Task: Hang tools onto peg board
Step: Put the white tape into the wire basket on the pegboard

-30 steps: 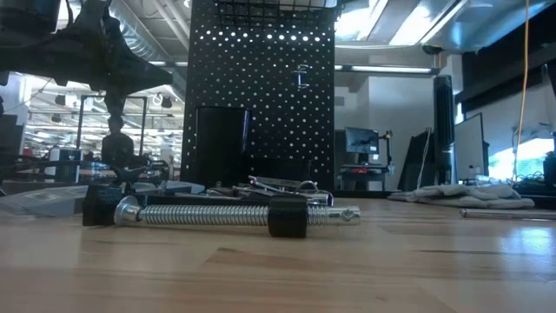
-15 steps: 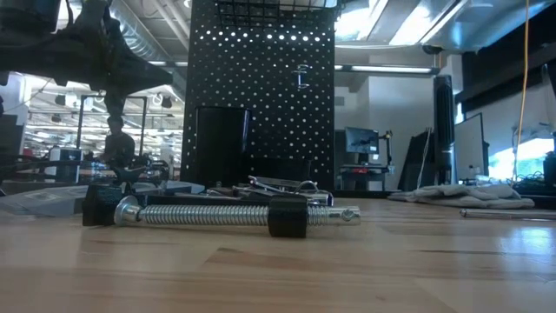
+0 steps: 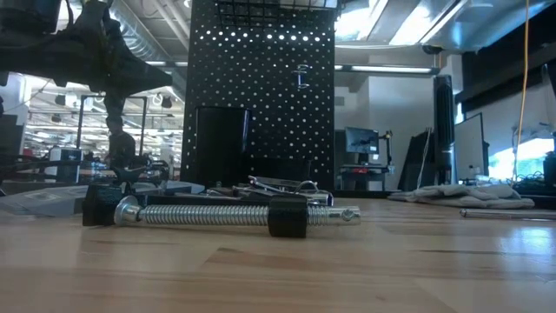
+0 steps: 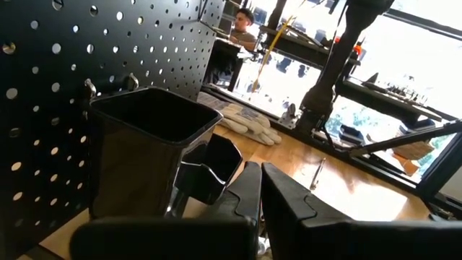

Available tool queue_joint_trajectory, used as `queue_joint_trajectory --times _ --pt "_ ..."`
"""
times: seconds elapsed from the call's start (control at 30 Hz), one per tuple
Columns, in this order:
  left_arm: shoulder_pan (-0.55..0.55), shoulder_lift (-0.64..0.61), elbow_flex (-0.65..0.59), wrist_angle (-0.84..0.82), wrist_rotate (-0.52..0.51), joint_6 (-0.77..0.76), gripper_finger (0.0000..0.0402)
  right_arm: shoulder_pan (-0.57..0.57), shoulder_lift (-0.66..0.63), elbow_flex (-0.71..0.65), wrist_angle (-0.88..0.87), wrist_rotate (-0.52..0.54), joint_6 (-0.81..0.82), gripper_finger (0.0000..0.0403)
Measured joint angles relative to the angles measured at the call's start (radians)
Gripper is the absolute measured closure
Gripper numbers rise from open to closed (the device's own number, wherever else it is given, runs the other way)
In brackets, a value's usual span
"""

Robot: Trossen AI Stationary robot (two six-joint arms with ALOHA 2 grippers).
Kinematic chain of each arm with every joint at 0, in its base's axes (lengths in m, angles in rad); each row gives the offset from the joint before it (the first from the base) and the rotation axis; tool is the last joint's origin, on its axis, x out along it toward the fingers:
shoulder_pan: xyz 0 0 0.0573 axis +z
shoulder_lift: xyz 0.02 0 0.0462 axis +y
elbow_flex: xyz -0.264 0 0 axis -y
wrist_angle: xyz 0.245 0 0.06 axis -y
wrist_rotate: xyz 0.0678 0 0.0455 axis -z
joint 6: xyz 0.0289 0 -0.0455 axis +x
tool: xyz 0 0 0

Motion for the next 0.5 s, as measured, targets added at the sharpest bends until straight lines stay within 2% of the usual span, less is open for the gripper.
queue_joint_trajectory --times 0.27,0.5 --pt "0.000 0.000 0.000 -0.009 0.000 0.000 0.0400 0.006 0.000 0.000 -0.029 0.006 0.004 0.0323" --pt "0.000 0.000 0.000 -0.010 0.000 0.001 0.0400 0.019 -0.001 0.001 -0.135 0.003 0.054 0.0323"
